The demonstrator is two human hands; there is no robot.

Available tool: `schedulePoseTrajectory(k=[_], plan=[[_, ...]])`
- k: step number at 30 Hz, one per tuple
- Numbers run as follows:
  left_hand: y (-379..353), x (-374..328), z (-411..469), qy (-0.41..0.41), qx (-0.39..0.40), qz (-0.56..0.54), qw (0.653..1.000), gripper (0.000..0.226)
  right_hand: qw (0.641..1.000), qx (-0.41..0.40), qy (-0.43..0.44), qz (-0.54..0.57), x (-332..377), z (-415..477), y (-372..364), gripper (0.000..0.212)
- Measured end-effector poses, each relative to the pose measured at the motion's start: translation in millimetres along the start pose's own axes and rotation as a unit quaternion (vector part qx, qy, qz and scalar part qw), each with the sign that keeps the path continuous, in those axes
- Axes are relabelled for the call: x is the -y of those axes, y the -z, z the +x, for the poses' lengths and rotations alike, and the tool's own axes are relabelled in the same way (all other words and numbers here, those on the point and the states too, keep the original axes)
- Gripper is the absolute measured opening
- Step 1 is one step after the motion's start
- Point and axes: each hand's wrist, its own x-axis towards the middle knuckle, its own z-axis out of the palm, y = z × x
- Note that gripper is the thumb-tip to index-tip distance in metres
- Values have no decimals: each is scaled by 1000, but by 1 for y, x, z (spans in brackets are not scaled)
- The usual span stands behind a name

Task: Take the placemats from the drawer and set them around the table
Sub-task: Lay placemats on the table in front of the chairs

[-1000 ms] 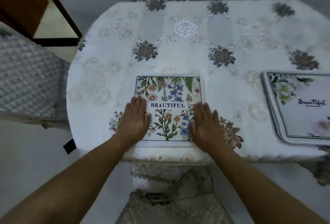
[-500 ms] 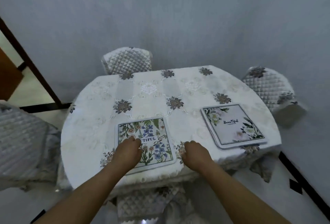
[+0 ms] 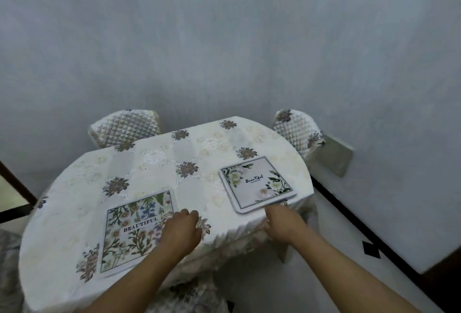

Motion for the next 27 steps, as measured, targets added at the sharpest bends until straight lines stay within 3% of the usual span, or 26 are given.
schedulePoseTrajectory(k=[5, 11, 20, 27], plan=[[-4, -123, 7, -11, -3, 31, 999, 34, 1000, -2, 3, 31, -89, -37, 32, 11], [0, -212, 20, -28, 2, 19, 999, 37, 999, -26, 24, -5, -158, -47, 55, 30], [-2, -210, 97, 0, 28, 45, 999, 37, 996, -17, 57, -73, -188, 25, 54, 35], [-49, -169, 216, 39, 41, 24, 998, 39, 991, 30, 71, -109, -208, 158, 37, 33]])
